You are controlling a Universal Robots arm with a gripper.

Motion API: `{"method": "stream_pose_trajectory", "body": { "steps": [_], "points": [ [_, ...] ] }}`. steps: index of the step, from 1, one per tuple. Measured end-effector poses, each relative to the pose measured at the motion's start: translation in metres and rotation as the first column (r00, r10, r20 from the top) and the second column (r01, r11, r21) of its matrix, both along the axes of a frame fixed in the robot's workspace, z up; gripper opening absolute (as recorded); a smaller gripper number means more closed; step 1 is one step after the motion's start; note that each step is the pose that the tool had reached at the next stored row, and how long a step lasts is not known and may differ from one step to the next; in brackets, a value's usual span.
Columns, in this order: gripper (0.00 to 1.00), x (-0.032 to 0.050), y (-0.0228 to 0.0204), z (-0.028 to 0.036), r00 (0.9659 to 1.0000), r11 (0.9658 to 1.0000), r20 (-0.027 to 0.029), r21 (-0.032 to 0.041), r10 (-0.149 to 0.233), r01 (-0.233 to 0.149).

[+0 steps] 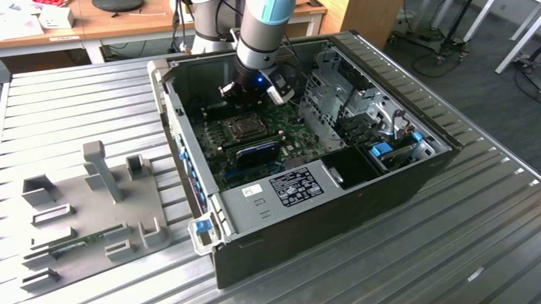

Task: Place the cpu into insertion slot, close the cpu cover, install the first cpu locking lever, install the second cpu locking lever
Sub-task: 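Install the first cpu locking lever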

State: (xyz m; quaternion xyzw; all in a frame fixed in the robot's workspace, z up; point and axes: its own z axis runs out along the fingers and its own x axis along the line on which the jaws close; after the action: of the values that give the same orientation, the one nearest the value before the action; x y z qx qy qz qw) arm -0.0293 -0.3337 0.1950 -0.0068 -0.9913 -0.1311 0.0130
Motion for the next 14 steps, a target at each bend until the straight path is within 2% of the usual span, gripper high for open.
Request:
{"method": "stream_pose_trajectory", "body": {
  "steps": [14],
  "points": [
    [0.10,0.0029,0.0000,-0.0023,1.0000,1.0000,0.0000,0.0000,0.000,0.000]
  ]
}}
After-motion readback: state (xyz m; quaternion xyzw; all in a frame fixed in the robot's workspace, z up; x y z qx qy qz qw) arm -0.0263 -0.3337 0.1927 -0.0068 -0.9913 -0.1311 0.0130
